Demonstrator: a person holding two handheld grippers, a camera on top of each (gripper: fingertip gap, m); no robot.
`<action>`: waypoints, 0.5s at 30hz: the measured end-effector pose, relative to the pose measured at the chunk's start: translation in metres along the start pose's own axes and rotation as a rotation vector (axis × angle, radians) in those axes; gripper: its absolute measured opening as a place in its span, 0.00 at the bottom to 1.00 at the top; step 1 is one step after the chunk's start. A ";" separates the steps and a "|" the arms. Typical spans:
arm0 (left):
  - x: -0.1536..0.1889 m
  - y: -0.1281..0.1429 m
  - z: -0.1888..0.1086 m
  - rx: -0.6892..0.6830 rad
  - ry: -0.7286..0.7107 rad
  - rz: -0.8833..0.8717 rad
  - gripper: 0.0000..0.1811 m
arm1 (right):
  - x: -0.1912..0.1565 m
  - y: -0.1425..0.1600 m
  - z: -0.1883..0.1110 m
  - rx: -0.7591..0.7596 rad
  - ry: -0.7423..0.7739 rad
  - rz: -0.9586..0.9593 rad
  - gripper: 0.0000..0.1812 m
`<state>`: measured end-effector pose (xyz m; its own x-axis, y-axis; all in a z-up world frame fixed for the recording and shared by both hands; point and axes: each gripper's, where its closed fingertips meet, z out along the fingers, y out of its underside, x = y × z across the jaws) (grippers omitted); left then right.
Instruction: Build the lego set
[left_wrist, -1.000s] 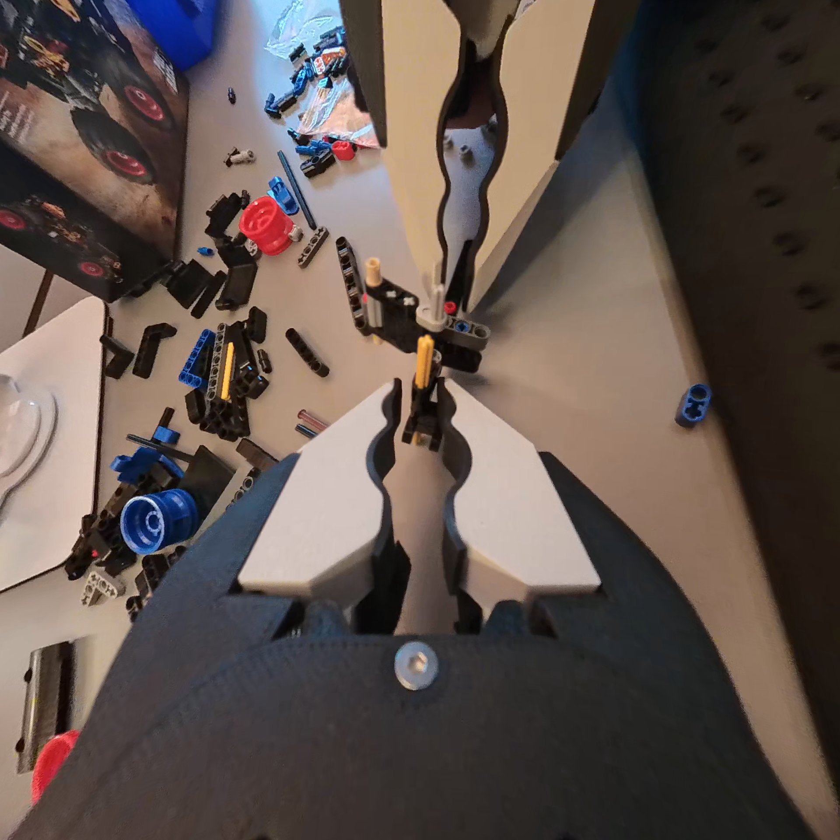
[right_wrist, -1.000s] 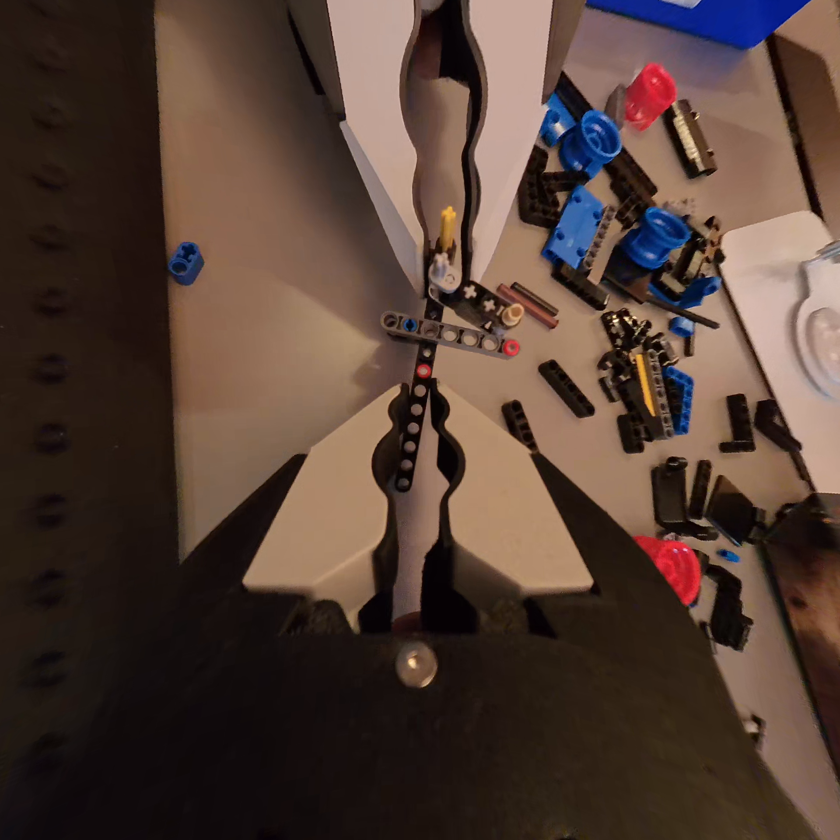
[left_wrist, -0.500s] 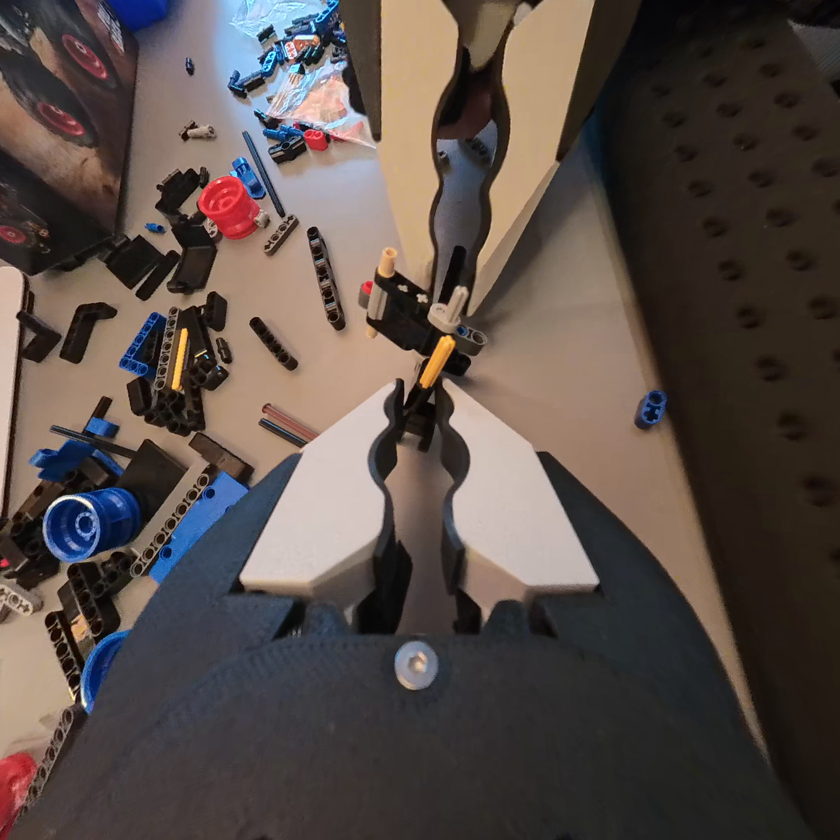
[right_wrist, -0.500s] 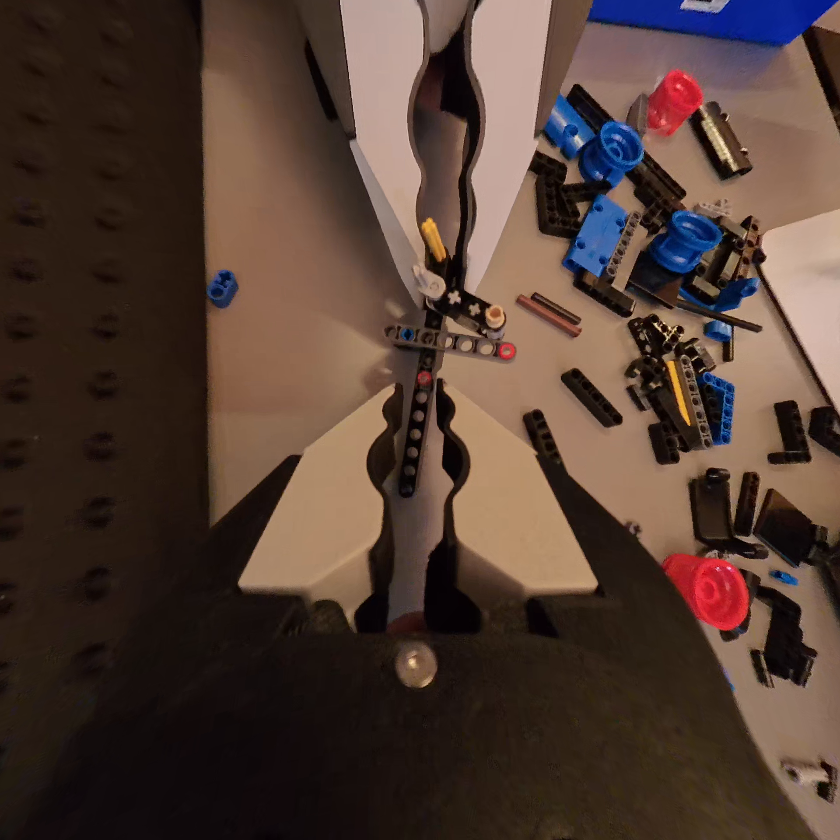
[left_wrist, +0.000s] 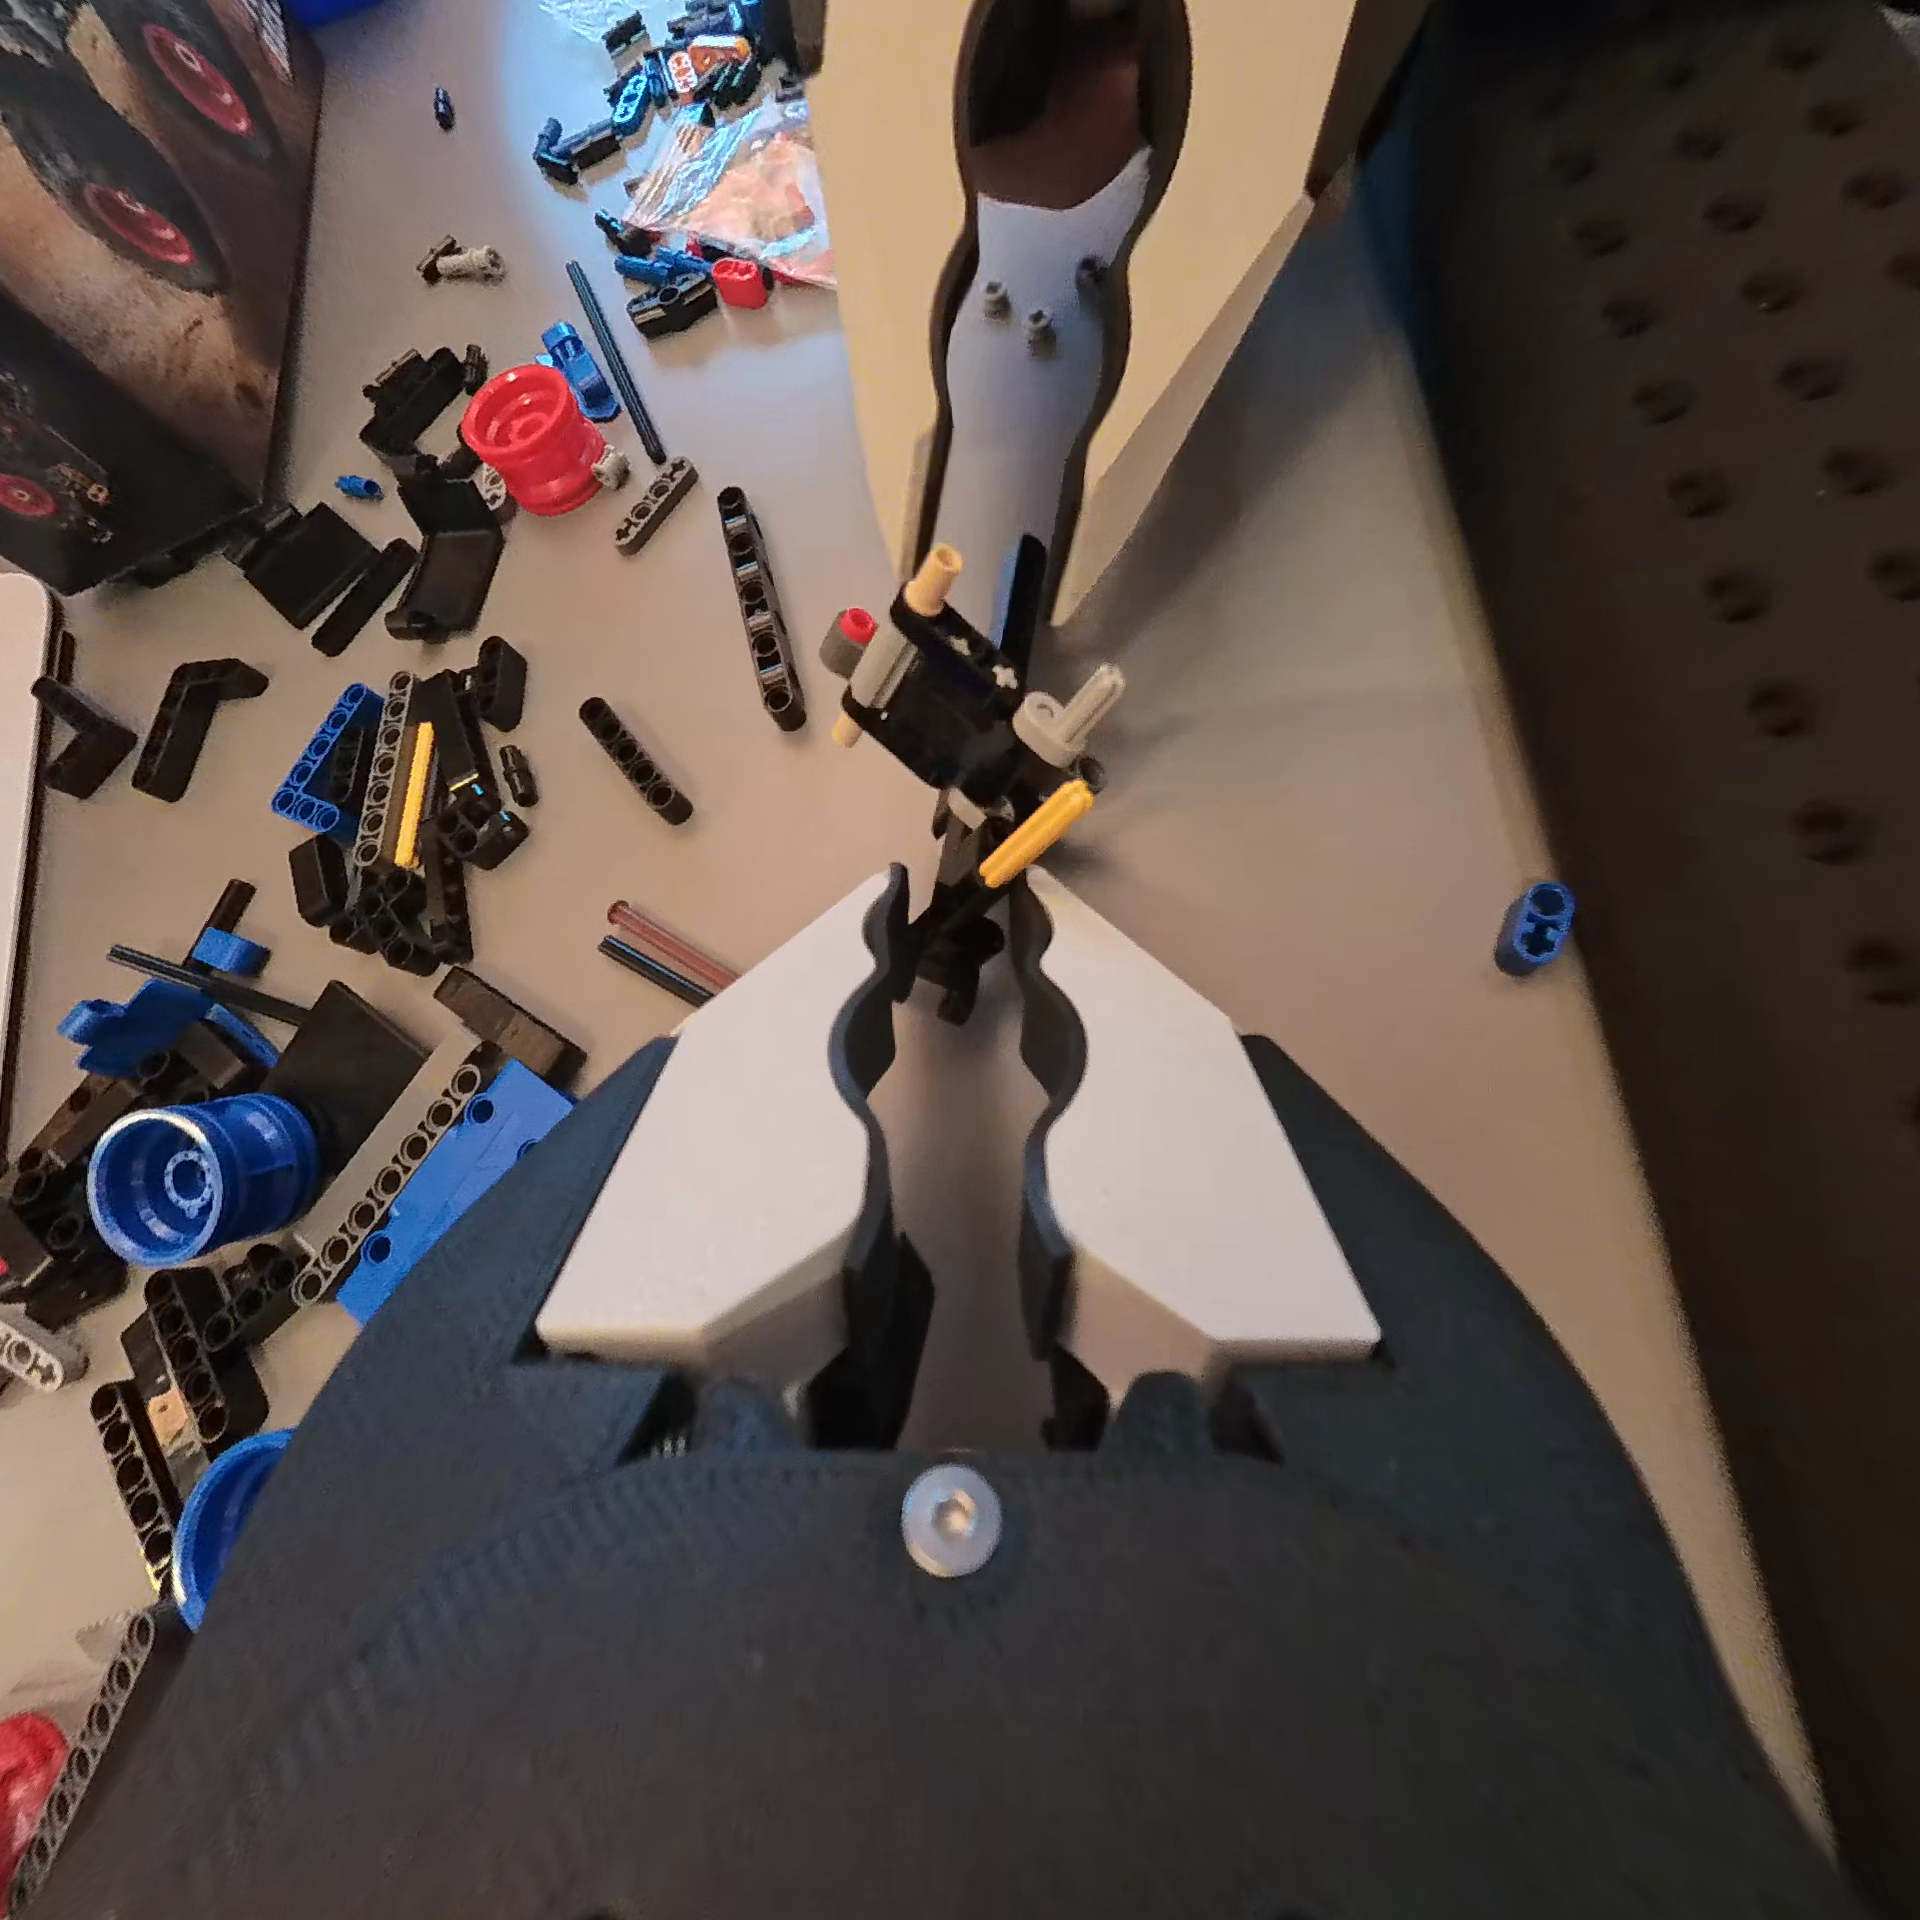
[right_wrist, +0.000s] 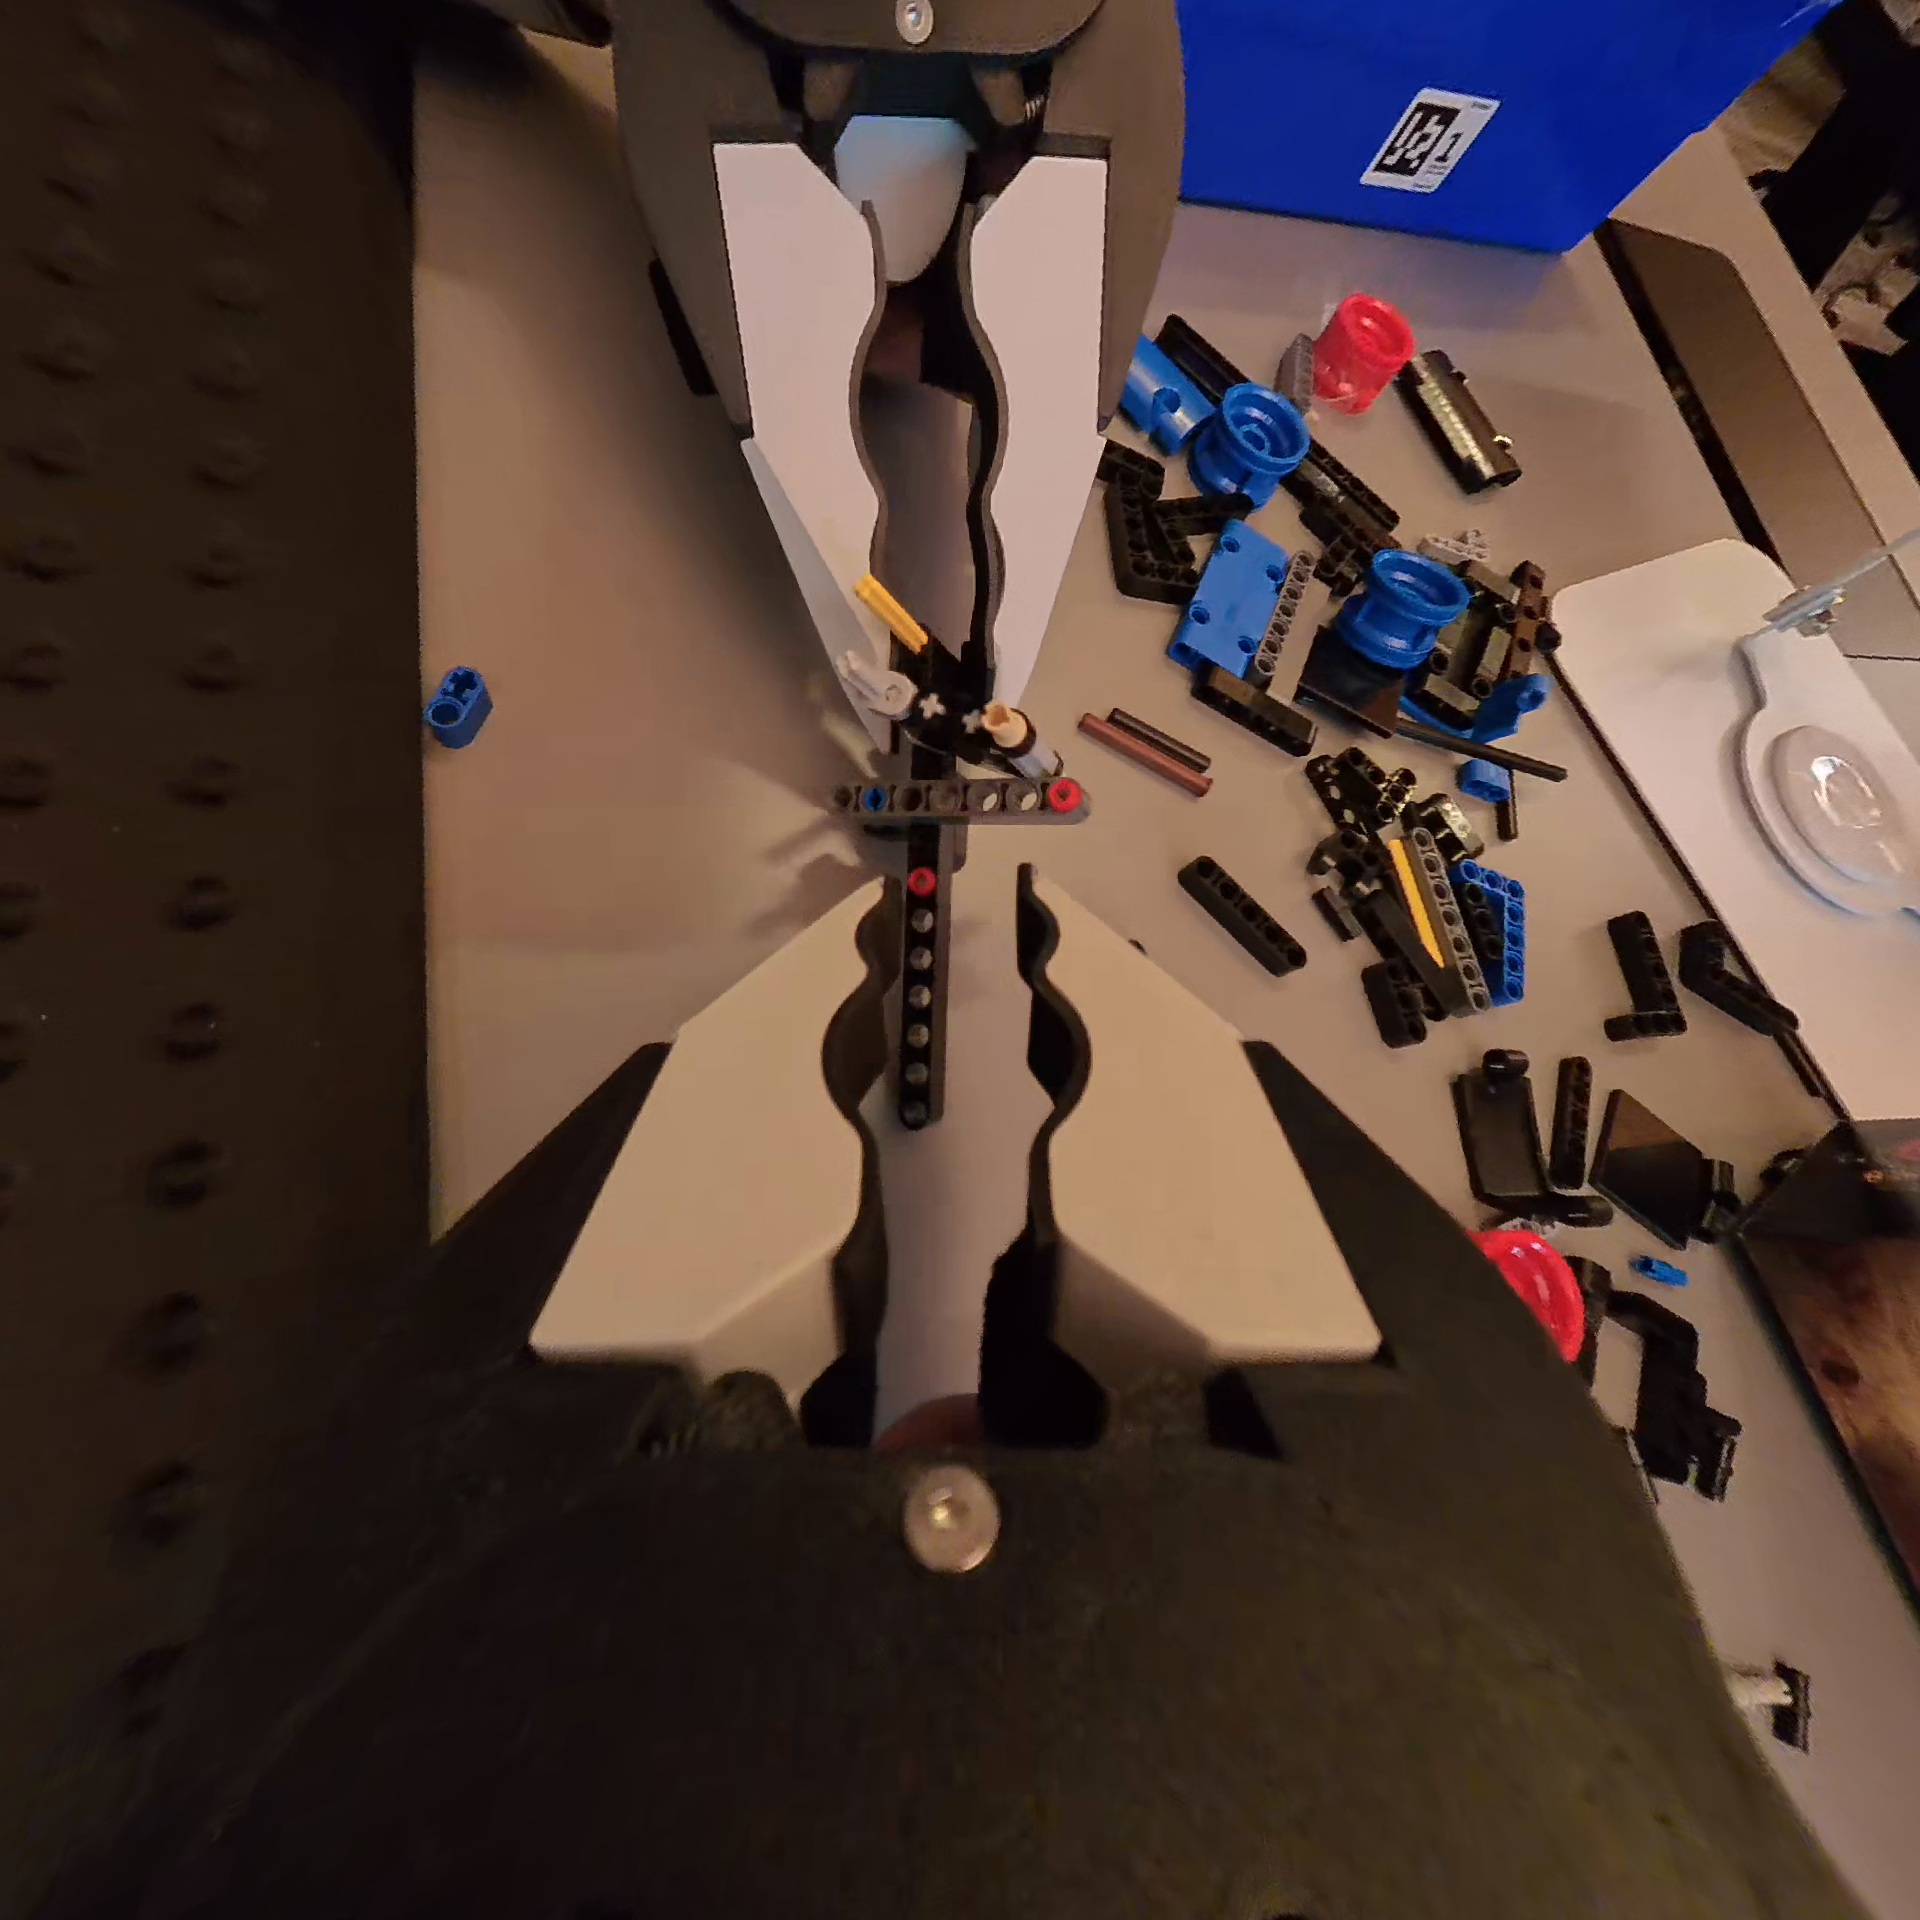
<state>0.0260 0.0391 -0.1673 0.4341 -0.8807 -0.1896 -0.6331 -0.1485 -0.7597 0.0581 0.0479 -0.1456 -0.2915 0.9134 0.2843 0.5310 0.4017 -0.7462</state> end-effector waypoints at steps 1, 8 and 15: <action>0.000 0.000 0.000 0.001 0.000 -0.001 0.10 | 0.001 0.000 -0.001 0.004 0.004 0.000 0.11; -0.001 0.003 0.002 -0.010 -0.002 0.000 0.10 | 0.013 -0.008 -0.019 0.051 0.075 0.018 0.11; 0.000 0.002 0.004 -0.004 0.006 -0.005 0.10 | 0.015 -0.003 -0.040 0.045 0.145 0.035 0.11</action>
<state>0.0270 0.0408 -0.1707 0.4337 -0.8825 -0.1820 -0.6332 -0.1548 -0.7583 0.0840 0.0630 -0.1146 -0.1535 0.9281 0.3393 0.5014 0.3690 -0.7826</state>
